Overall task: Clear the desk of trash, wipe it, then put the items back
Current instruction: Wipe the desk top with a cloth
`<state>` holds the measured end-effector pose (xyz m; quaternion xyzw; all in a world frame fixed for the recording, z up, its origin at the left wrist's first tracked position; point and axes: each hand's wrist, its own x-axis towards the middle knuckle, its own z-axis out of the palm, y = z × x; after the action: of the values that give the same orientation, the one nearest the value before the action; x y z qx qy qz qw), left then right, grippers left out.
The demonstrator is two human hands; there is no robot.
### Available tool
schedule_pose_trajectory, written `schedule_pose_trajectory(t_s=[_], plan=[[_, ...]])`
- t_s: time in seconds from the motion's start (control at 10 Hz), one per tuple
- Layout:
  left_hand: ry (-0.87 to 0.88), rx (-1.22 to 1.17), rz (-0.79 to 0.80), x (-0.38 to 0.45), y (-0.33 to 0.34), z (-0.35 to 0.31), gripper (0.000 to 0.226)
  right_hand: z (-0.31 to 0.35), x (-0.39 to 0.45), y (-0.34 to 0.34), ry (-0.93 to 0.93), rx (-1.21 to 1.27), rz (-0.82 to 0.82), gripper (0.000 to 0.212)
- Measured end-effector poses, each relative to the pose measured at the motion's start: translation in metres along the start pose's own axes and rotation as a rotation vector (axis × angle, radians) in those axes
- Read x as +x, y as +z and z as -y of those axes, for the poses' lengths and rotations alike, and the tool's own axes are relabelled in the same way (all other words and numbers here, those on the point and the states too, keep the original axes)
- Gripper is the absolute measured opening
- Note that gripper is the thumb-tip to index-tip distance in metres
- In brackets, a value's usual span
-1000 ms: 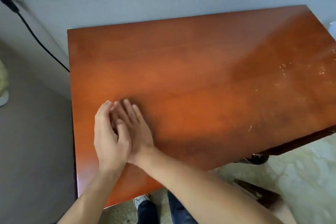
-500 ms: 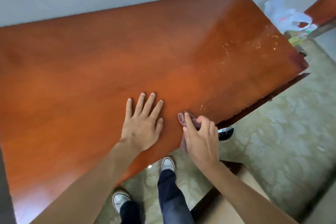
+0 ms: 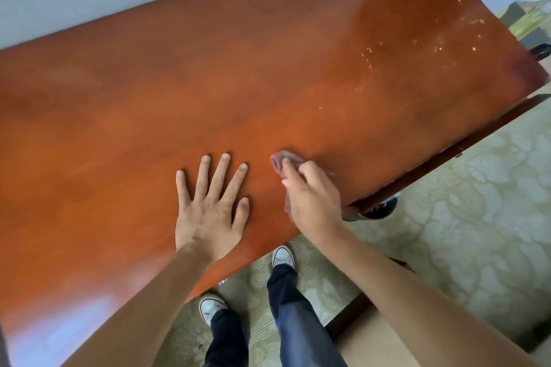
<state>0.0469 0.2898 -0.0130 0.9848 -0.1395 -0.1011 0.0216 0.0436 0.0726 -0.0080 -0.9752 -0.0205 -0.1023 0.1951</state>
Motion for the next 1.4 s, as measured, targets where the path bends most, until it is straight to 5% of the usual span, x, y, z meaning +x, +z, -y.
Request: schedule_pose_trajectory(t_s=[0.1,0.2,0.3,0.4,0.5,0.6,0.7,0.8,1.0,1.1,1.2,1.3,1.4], plan=[[0.01,-0.018,-0.01,-0.001,-0.002,0.0,0.064,0.017,-0.021,0.004,-0.308,0.114,0.089,0.033],[-0.011,0.004,0.0,0.0,-0.002,0.0,0.065,-0.03,-0.002,-0.021,-0.325,0.053,0.177,0.033],[-0.021,0.009,-0.011,-0.001,-0.001,-0.001,0.065,-0.106,0.031,-0.047,0.002,-0.102,0.083,0.036],[-0.026,0.012,-0.002,-0.001,-0.001,-0.003,0.065,-0.142,0.059,-0.055,0.119,-0.299,0.101,0.042],[-0.028,0.02,-0.004,-0.001,0.0,-0.002,0.066,-0.081,0.042,-0.032,0.29,-0.103,0.014,0.019],[-0.023,0.003,-0.013,-0.002,-0.001,-0.001,0.066,0.004,-0.001,-0.015,0.047,0.07,0.049,0.02],[-0.016,-0.021,-0.024,-0.002,-0.001,-0.001,0.066,0.011,-0.035,-0.012,-0.37,0.143,0.218,0.043],[-0.011,-0.03,-0.035,-0.003,0.0,0.0,0.065,-0.036,-0.016,-0.031,-0.378,0.026,0.249,0.052],[0.005,-0.098,-0.089,-0.003,0.001,0.0,0.063,-0.077,0.024,-0.046,0.179,-0.18,-0.031,0.03],[-0.001,-0.27,-0.151,-0.004,-0.002,0.005,0.059,0.008,0.0,-0.009,0.096,-0.095,0.094,0.033],[-0.111,-0.703,-0.193,-0.004,-0.013,0.012,0.056,0.096,-0.06,0.017,-0.195,0.137,0.216,0.023],[-0.137,-0.91,-0.182,-0.004,-0.019,0.019,0.054,0.097,-0.091,0.009,-0.446,0.155,0.36,0.04],[-0.07,-0.794,-0.17,-0.005,-0.016,0.025,0.052,0.025,-0.063,-0.008,-0.445,0.057,0.293,0.046]])
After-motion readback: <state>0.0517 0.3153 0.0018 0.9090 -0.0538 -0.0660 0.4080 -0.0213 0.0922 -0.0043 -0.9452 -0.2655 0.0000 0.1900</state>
